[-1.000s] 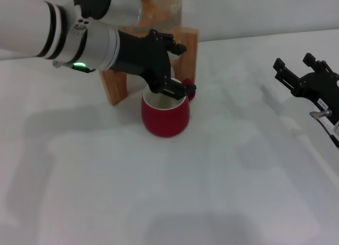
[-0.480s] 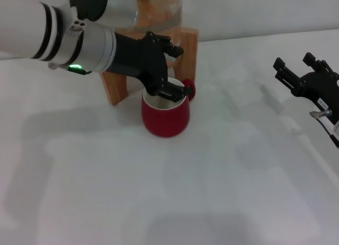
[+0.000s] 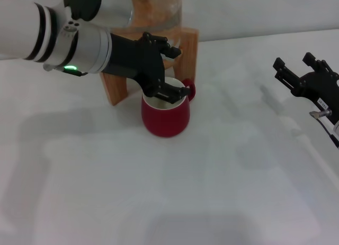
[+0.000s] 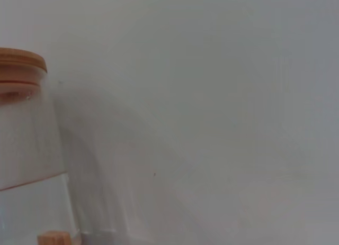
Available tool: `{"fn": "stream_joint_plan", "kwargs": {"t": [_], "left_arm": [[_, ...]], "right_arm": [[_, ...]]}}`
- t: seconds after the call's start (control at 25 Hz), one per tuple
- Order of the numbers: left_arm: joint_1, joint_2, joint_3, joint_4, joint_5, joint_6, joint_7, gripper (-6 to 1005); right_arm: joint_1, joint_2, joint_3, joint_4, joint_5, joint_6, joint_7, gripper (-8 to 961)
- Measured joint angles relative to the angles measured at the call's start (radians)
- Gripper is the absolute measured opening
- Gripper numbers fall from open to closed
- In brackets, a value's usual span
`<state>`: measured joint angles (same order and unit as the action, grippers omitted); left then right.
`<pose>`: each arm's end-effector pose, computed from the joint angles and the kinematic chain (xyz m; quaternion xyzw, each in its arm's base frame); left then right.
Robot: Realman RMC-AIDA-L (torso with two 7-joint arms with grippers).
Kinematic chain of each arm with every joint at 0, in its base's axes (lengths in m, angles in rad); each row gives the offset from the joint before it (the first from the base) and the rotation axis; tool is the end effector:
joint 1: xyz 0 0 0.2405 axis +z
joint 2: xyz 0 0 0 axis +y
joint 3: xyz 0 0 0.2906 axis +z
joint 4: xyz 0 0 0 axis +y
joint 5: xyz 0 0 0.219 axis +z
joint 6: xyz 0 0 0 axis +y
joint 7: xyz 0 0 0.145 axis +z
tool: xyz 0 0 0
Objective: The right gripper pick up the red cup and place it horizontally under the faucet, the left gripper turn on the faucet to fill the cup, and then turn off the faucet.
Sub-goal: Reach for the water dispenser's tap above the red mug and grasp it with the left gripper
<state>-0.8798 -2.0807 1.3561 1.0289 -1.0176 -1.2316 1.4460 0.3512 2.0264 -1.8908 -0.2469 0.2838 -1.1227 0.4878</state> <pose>-0.0863 0.4375 -0.0622 -0.9881 0.0917 -0.0213 0.1213 0.3730 0.3415 -0.0167 -0.6952 0.2974 0.3646 0.5434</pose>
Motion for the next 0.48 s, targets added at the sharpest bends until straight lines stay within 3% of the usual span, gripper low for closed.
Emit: {"fn": "stream_joint_plan", "kwargs": {"t": [0.48], "left_arm": [[0.005, -0.001, 0.000, 0.015, 0.012, -0.014, -0.011, 859]], "right_arm": [[0.000, 0.000, -0.001, 0.000, 0.000, 0.000, 0.000, 857]]}}
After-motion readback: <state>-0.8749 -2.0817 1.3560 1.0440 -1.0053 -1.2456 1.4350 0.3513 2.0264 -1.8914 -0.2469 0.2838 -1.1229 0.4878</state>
